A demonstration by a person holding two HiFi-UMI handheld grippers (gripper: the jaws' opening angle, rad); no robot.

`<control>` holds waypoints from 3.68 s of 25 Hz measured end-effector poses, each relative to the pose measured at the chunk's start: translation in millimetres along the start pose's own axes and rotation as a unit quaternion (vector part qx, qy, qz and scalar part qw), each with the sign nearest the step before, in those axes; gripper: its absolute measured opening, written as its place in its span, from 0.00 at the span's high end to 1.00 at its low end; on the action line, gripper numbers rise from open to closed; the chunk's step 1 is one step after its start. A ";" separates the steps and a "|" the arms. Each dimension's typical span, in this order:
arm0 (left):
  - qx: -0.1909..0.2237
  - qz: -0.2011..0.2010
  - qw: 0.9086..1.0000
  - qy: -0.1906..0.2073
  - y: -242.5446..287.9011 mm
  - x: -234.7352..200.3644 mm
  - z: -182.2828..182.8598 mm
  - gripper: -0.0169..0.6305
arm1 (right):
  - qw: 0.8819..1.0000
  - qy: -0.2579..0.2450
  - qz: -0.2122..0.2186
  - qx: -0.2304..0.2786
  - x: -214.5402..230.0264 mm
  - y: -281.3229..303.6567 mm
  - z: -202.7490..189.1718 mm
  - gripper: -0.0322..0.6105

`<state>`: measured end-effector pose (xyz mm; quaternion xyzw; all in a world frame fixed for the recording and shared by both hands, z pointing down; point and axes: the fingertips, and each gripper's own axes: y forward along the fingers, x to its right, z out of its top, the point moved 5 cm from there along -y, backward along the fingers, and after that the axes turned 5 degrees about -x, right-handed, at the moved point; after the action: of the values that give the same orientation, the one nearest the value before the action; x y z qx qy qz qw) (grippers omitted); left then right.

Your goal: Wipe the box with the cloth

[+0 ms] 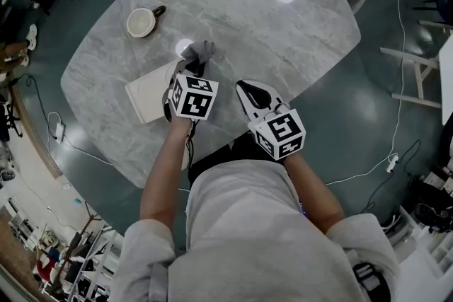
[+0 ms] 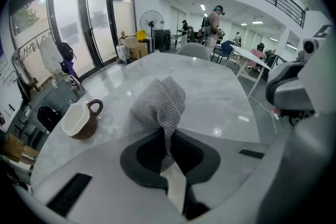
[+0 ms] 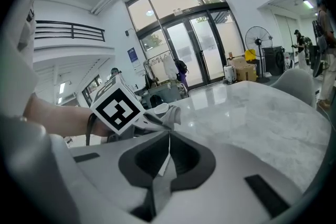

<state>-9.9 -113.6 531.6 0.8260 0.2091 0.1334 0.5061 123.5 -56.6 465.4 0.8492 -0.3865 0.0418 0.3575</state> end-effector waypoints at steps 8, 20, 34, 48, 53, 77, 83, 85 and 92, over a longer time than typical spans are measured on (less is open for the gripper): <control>0.000 0.007 1.000 0.002 2.6 -18.6 10.3 0.92 | 1.000 -0.001 -0.003 0.000 9.4 -3.6 4.9 0.91; 0.006 -0.065 0.998 -0.001 0.7 -42.8 6.8 0.92 | 1.000 0.001 -0.002 -0.001 -0.8 8.1 7.6 0.91; -0.050 -0.149 0.970 0.186 2.7 -56.1 -2.2 0.92 | 1.000 -0.002 -0.007 -0.011 -28.9 21.8 7.5 0.91; -0.051 -0.151 0.972 0.170 -15.7 -86.9 -37.7 0.92 | 1.000 -0.012 0.003 -0.027 -67.8 46.4 4.9 0.91; -0.053 -0.151 0.974 0.158 -26.0 -108.9 -60.5 0.92 | 0.999 -0.018 0.014 -0.029 -90.2 64.8 7.2 0.91; -0.031 -0.163 0.980 0.109 -67.2 -183.8 -140.4 0.92 | 0.998 -0.020 0.026 -0.051 -189.9 124.3 0.4 0.91; 0.016 -0.143 0.988 0.051 -64.6 -183.7 -142.3 0.92 | 0.998 -0.011 0.030 -0.056 -191.8 127.3 -3.3 0.91; 0.059 -0.120 0.991 -0.011 -71.8 -187.6 -145.7 0.92 | 0.998 -0.014 0.033 -0.053 -193.6 126.5 -1.2 0.91; 0.179 -0.021 0.967 -0.181 -133.2 -172.7 -171.1 0.92 | 0.998 -0.065 0.005 -0.015 -192.6 110.4 18.8 0.91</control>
<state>-263.2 -9.8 488.6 0.9088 0.1521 -0.0686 0.3824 -90.5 2.8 448.1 0.8427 -0.4136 -0.0177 0.3442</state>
